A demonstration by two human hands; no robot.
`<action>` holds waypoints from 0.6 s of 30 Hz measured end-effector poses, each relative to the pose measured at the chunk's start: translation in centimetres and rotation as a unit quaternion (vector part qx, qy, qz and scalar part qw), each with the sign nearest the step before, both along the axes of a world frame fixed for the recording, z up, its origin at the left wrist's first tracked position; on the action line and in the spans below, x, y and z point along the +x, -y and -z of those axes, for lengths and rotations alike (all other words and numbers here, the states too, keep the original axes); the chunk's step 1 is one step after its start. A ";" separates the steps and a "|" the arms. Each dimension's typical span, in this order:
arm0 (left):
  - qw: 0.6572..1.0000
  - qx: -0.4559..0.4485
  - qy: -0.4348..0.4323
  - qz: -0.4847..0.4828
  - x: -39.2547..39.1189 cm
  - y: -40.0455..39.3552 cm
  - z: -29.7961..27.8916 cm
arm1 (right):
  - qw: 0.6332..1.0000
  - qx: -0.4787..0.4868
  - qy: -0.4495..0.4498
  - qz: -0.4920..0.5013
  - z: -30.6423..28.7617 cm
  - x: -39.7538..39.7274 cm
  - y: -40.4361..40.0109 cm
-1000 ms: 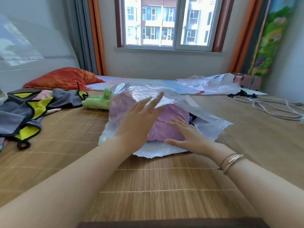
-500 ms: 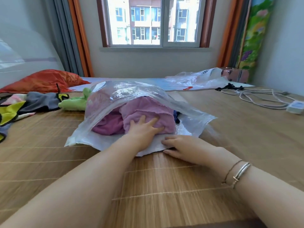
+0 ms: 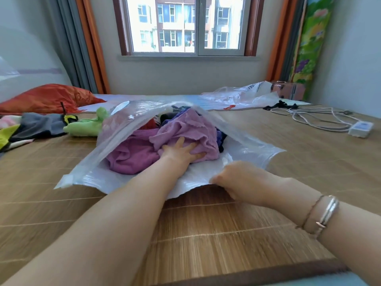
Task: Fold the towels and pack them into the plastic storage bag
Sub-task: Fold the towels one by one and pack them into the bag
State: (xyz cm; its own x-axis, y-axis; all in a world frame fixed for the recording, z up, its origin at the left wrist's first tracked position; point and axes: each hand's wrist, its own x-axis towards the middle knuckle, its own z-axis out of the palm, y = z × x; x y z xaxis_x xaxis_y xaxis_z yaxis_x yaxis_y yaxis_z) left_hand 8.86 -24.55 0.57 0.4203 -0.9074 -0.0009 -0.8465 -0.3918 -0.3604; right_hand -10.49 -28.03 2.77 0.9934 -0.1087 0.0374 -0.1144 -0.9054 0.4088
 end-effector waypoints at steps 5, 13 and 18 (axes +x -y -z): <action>1.000 0.009 0.005 0.008 0.0 0.6 -0.6 | 0.998 0.058 0.019 -0.021 -0.9 -3.8 -0.8; 0.998 0.023 -0.044 0.025 -1.0 -1.3 -0.6 | 0.999 0.012 0.039 -0.014 1.3 -5.1 -1.4; 0.996 0.057 -0.052 0.045 -4.4 -5.3 -2.0 | 0.999 0.024 0.042 0.020 1.3 -6.1 -2.6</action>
State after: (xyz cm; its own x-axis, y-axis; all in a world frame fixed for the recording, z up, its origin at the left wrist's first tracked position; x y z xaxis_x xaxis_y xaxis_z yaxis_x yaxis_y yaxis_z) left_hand 4.47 -19.21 2.61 0.3287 -0.9332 -0.1451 -0.9117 -0.2735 -0.3066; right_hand -16.58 -25.45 1.45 0.9818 -0.1523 0.1135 -0.1831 -0.9179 0.3521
